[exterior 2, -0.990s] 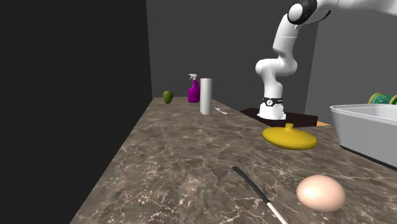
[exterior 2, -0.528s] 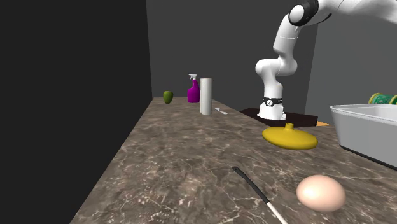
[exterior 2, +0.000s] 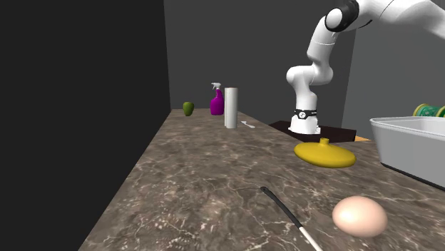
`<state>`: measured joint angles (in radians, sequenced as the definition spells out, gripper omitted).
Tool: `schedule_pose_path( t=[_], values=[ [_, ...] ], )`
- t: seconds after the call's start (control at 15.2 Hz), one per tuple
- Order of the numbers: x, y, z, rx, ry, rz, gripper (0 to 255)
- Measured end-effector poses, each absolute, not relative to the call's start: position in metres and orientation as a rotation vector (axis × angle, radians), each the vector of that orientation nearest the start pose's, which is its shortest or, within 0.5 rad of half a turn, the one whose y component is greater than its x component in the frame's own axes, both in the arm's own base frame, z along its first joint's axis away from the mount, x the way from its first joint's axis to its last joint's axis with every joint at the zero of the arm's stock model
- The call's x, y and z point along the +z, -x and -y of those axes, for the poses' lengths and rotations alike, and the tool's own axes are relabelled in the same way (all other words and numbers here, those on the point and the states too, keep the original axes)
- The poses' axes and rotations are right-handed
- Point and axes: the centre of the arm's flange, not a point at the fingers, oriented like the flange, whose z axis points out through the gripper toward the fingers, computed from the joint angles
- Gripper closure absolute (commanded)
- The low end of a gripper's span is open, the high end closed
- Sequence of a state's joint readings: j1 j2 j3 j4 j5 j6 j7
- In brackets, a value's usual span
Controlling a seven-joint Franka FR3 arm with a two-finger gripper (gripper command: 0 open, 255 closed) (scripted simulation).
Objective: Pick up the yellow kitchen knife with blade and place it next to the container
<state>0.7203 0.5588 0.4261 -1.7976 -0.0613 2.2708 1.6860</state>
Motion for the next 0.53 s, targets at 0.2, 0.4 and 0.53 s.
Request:
schedule_pose_path(
  t=[0.2, 0.4, 0.53],
  values=[
    [0.245, -0.287, -0.584, 0.284, 3.019, -0.855, 255],
    [0.242, -0.286, -0.585, 0.285, 3.018, -0.853, 255],
    [0.242, -0.286, -0.585, 0.286, 3.018, -0.850, 255]
  ],
)
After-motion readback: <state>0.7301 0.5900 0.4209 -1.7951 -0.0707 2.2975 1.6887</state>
